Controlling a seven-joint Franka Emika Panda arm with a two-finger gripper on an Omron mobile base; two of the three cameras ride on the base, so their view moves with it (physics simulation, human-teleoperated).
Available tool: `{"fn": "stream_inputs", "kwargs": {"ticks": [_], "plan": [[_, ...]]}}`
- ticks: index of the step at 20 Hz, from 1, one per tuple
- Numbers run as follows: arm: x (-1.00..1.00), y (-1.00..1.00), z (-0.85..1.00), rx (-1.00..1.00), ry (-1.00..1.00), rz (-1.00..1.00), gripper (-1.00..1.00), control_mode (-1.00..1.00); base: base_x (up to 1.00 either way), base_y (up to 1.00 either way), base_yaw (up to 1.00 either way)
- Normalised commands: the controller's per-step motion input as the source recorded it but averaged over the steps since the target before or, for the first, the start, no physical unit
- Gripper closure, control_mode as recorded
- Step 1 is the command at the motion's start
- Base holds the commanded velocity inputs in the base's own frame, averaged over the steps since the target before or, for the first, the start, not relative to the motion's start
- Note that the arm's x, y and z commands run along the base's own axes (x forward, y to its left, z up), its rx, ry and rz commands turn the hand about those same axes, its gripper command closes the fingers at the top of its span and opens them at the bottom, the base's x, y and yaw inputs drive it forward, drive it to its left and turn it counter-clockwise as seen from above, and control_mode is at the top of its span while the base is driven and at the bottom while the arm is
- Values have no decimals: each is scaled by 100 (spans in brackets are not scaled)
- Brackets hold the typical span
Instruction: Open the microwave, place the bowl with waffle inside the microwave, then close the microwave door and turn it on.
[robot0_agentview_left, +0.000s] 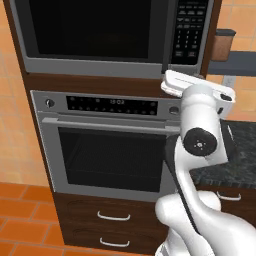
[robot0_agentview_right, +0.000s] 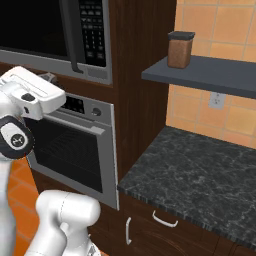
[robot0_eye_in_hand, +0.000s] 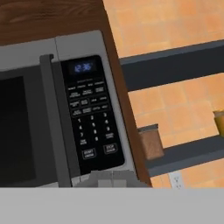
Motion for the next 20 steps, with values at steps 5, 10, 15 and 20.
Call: {"fn": "stream_inputs", "kwargs": {"ticks": [5, 10, 15, 20], "plan": [[0, 0, 26, 0, 18, 23, 100, -100, 0, 0, 0], [-2, 0, 23, 0, 20, 11, 100, -100, 0, 0, 0], [3, -1, 3, 0, 7, 0, 100, -100, 0, 0, 0], [19, 0, 0, 0, 2, 0, 100, -100, 0, 0, 0]]}}
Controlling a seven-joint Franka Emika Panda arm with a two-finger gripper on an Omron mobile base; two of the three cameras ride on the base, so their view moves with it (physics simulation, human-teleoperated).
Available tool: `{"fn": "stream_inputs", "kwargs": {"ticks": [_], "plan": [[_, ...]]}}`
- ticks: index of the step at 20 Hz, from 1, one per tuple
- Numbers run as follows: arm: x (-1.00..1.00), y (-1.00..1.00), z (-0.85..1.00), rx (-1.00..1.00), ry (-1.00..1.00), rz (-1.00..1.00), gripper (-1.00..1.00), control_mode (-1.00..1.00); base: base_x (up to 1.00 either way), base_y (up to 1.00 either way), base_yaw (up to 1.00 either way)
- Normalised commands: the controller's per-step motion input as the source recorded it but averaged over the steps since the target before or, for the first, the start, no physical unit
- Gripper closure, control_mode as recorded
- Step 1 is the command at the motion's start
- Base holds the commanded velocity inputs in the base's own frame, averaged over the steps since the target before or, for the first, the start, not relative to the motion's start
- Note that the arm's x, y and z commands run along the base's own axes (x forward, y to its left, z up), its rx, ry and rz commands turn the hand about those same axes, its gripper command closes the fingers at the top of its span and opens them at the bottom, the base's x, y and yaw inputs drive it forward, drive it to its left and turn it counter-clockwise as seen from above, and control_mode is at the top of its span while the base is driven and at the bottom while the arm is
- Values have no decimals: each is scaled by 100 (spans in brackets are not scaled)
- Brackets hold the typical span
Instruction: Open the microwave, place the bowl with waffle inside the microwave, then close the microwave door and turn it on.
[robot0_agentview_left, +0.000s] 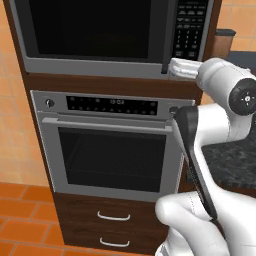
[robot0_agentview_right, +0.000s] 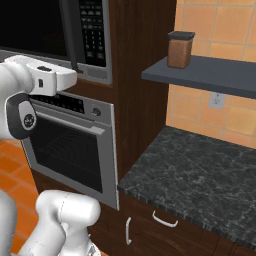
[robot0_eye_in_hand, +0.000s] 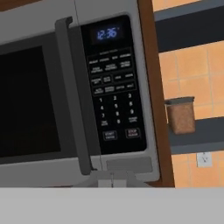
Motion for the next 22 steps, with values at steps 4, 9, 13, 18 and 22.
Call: {"fn": "stream_inputs", "kwargs": {"ticks": [4, 9, 13, 18, 22], "plan": [[45, 0, 0, 0, 2, 0, 100, -100, 0, 0, 0], [44, -10, 0, 0, 1, 0, 100, -100, 0, 0, 0], [48, -5, 0, 0, 0, 0, 100, -100, 0, 0, 0], [48, -2, 0, 0, 0, 0, 100, -100, 0, 0, 0], [34, -9, 0, 0, 0, 1, 100, -100, 0, 0, 0]]}}
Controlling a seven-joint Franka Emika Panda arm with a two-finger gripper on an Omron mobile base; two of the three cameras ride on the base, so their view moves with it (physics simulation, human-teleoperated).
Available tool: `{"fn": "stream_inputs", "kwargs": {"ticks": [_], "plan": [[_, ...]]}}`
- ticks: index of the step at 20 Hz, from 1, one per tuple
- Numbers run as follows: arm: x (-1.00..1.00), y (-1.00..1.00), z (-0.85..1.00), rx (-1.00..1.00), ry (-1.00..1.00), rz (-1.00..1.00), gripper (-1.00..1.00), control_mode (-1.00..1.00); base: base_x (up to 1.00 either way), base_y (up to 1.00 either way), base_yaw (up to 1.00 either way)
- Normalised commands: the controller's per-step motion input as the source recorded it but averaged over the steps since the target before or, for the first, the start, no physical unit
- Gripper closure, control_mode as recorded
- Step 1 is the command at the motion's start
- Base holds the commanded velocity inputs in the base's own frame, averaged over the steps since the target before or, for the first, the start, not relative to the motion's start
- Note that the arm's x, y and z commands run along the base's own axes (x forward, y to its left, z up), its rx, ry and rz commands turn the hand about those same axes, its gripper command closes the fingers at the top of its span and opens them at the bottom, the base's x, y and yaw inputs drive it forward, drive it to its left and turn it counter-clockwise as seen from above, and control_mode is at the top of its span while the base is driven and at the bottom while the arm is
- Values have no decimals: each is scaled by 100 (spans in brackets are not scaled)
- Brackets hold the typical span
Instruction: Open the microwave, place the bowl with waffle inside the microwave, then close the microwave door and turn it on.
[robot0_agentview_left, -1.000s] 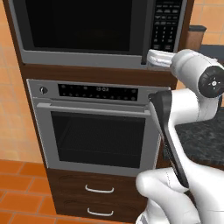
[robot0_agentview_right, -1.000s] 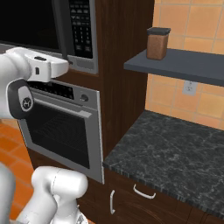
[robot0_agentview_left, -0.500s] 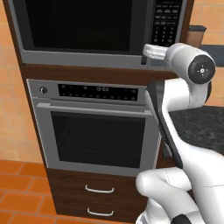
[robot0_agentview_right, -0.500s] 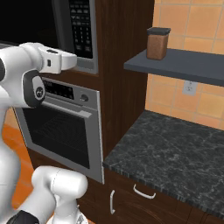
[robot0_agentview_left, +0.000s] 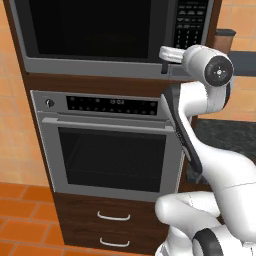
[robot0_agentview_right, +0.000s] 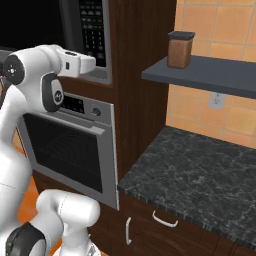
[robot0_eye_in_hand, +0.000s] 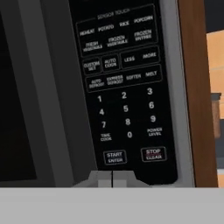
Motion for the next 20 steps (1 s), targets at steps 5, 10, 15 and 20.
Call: {"fn": "stream_inputs", "kwargs": {"ticks": [5, 10, 15, 20], "plan": [[22, -4, -6, 0, 0, 1, 100, -100, 0, 0, 0], [10, -1, -15, 0, 0, 0, 100, -100, 0, 0, 0], [20, -1, 0, 0, 0, 0, 100, -100, 0, 0, 0], [20, 0, -2, 0, 0, 0, 100, -100, 0, 0, 0]]}}
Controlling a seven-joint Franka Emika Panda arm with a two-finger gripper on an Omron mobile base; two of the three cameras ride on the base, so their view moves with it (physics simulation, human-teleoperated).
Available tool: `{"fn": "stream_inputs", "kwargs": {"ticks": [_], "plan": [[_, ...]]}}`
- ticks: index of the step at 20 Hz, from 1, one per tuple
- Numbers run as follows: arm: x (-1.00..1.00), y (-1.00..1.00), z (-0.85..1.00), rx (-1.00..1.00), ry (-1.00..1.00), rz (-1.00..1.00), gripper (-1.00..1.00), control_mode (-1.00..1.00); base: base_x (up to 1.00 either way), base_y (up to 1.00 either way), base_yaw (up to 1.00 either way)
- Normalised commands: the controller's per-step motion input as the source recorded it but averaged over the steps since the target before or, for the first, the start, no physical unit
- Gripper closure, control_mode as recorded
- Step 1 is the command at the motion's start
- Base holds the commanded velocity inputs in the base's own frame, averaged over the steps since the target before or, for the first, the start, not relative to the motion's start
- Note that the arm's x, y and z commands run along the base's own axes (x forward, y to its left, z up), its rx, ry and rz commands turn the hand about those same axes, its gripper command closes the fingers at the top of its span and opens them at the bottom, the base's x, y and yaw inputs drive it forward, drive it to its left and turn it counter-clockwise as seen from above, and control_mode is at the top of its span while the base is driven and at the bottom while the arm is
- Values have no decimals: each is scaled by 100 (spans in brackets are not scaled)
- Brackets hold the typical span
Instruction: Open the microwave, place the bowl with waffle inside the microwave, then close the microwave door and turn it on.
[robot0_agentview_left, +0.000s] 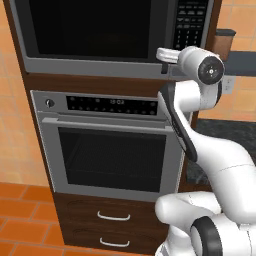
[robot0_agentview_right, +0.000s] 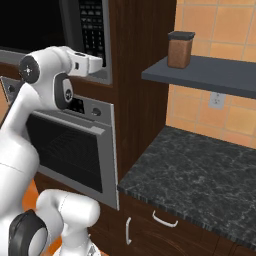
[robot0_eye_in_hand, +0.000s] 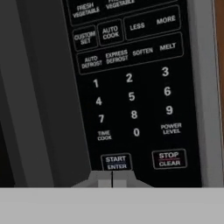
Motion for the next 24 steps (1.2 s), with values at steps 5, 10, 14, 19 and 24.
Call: {"fn": "stream_inputs", "kwargs": {"ticks": [5, 10, 14, 19, 24], "plan": [[34, 0, -5, 0, 1, 0, 100, -100, 0, 0, 0], [43, -4, -11, 0, 1, 1, 100, -100, 0, 0, 0], [89, -21, -35, 0, 2, 7, 100, -100, 0, 0, 0], [13, 0, -14, 0, 2, 4, 100, -100, 0, 0, 0], [-100, 0, 0, 0, -2, 0, 100, -100, 0, 0, 0]]}}
